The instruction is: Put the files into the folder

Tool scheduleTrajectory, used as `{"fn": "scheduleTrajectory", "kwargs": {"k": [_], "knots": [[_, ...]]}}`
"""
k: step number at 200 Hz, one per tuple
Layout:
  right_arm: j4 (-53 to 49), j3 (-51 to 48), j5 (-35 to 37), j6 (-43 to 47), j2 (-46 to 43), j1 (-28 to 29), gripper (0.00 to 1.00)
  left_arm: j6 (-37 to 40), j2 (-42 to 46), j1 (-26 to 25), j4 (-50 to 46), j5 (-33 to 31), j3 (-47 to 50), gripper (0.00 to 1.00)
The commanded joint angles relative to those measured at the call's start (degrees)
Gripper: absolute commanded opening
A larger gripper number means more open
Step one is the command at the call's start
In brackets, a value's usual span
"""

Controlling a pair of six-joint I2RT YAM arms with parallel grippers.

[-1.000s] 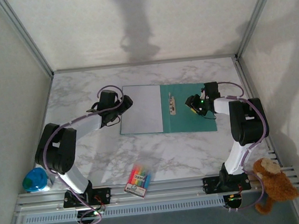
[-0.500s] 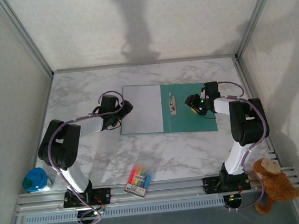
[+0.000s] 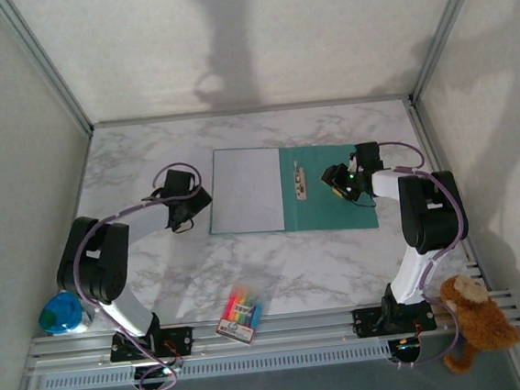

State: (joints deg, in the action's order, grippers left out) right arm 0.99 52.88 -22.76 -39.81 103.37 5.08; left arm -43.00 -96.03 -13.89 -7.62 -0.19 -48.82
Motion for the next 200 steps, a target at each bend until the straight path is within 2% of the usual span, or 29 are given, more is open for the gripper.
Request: {"fn": "scheduleTrajectory", "kwargs": {"k": [1,23,57,90,114,156,200], "knots": [[-2.60,-0.68,0.82,0.61,-0.28,-0.56,0.50,2.41,0.49,3.04,-12.41,-6.38,4.29,0.94],[-2.55,-0.76,0.70,0.54,-0.45,-0.54,0.50,3.41,3.31,6.75,-14.51,-9.40,6.78,0.94],[-1.81,-1.20,0.07,0.26,-0.81,-0.52,0.51,4.62,10.39,11.12,-16.29,-10.16,7.97,0.94],[-1.09,-1.54,-0.47,0.34,-1.33,-0.58,0.50,5.11,18.05,11.17,-12.33,-4.19,7.97,0.94],[-0.47,-1.96,-0.45,0.58,-2.18,-0.58,0.51,5.38,20.04,10.99,-7.22,1.59,8.03,0.93],[1.37,-3.02,-0.92,0.26,-3.00,-0.52,0.52,6.43,16.41,10.95,-1.16,6.34,4.10,0.93],[2.61,-3.36,-1.81,-0.46,-2.57,-0.48,0.52,6.82,7.13,10.92,3.97,9.31,-1.76,0.90]]}}
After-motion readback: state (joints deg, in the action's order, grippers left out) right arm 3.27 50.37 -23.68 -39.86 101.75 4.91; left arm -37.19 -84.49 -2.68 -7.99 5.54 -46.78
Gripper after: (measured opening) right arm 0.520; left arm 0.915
